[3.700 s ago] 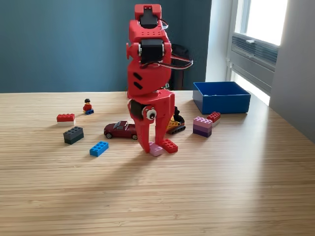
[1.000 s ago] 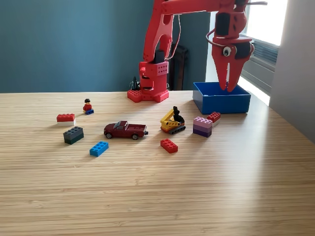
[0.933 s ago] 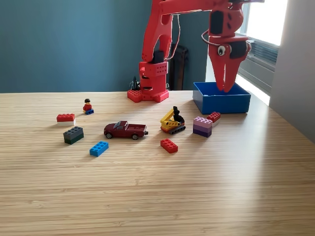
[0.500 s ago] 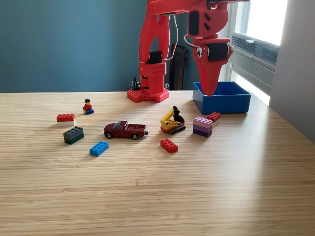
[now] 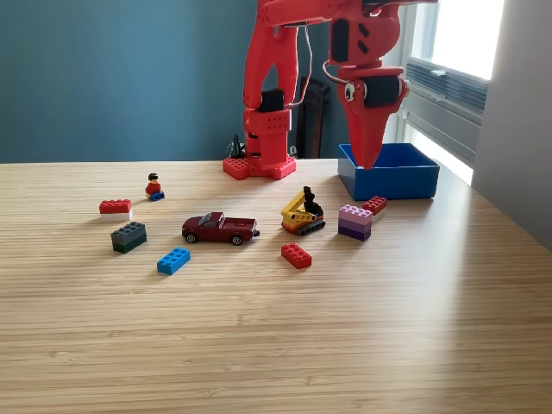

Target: Grasp a lego block and put it in the bin.

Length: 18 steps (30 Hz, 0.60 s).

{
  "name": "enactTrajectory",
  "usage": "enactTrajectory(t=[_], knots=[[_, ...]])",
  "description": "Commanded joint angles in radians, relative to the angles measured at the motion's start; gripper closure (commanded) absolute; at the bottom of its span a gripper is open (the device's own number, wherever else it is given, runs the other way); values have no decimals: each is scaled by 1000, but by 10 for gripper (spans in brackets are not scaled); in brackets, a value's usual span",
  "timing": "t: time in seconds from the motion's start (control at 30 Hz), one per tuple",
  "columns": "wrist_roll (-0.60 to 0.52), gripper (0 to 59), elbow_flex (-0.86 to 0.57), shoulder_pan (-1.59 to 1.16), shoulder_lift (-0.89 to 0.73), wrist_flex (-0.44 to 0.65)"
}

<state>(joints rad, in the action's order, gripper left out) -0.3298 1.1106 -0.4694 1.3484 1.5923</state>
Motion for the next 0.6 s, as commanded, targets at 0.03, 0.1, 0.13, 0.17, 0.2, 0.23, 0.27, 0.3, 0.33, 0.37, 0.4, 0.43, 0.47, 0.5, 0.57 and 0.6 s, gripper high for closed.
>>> enactTrajectory(t=[0.03, 0.1, 0.13, 0.17, 0.2, 0.23, 0.27, 0.3, 0.33, 0.37, 0.4, 0.43, 0.47, 0.5, 0.57, 0.6], knots=[[-5, 529, -52, 3, 106, 6], [-3, 529, -52, 3, 106, 6], [-3, 529, -52, 3, 106, 6], [-2, 529, -52, 3, 106, 6], [-2, 529, -52, 5, 106, 6], [0, 529, -52, 5, 106, 6], [2, 529, -51, 6, 106, 6], [3, 529, -51, 9, 106, 6], [5, 529, -51, 11, 106, 6], [5, 529, -51, 12, 106, 6], [6, 529, -54, 15, 106, 6], [6, 529, -54, 15, 106, 6], [6, 529, -55, 17, 106, 6], [8, 529, -58, 17, 106, 6], [11, 529, -66, 20, 106, 6], [12, 529, -69, 21, 106, 6]])
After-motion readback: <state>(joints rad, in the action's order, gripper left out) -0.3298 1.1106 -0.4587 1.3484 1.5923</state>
